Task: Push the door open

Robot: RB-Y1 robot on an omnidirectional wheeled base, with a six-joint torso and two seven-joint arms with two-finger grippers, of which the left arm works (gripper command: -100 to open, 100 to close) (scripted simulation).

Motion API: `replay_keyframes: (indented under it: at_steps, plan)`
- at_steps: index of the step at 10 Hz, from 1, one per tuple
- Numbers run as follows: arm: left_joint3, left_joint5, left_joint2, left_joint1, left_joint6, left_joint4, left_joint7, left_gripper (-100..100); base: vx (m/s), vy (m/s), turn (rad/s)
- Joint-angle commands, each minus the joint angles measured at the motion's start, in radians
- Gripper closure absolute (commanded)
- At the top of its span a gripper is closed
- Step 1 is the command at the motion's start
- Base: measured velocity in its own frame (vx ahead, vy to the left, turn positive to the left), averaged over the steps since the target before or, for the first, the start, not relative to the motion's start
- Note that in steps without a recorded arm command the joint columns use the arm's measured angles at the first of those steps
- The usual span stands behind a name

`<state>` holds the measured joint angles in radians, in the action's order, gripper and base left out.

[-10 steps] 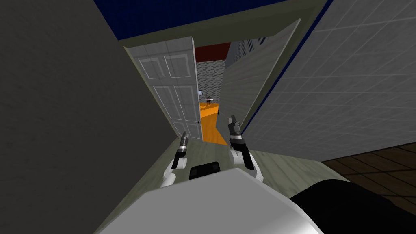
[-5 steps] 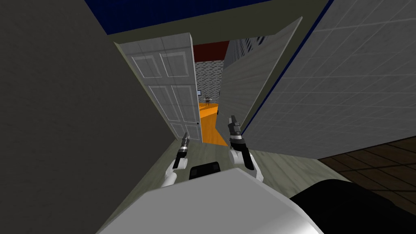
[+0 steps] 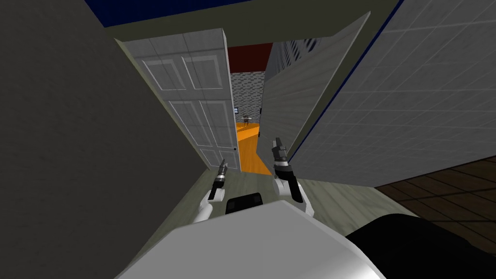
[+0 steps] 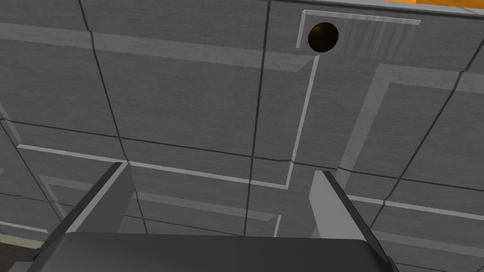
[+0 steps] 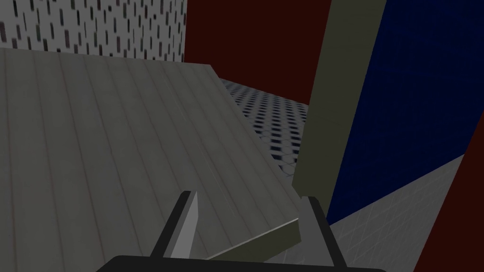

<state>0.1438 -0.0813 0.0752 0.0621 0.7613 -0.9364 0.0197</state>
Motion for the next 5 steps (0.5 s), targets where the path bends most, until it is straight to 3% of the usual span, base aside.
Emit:
replay_keyframes:
  at_steps: [1,5]
  plan:
    - [0.004,0.000,-0.001,0.012,0.003,0.034,0.000,-100,0.091,0.018,-0.053]
    - [0.010,0.001,-0.010,0.049,0.016,0.124,-0.002,-100,0.091,0.025,-0.054]
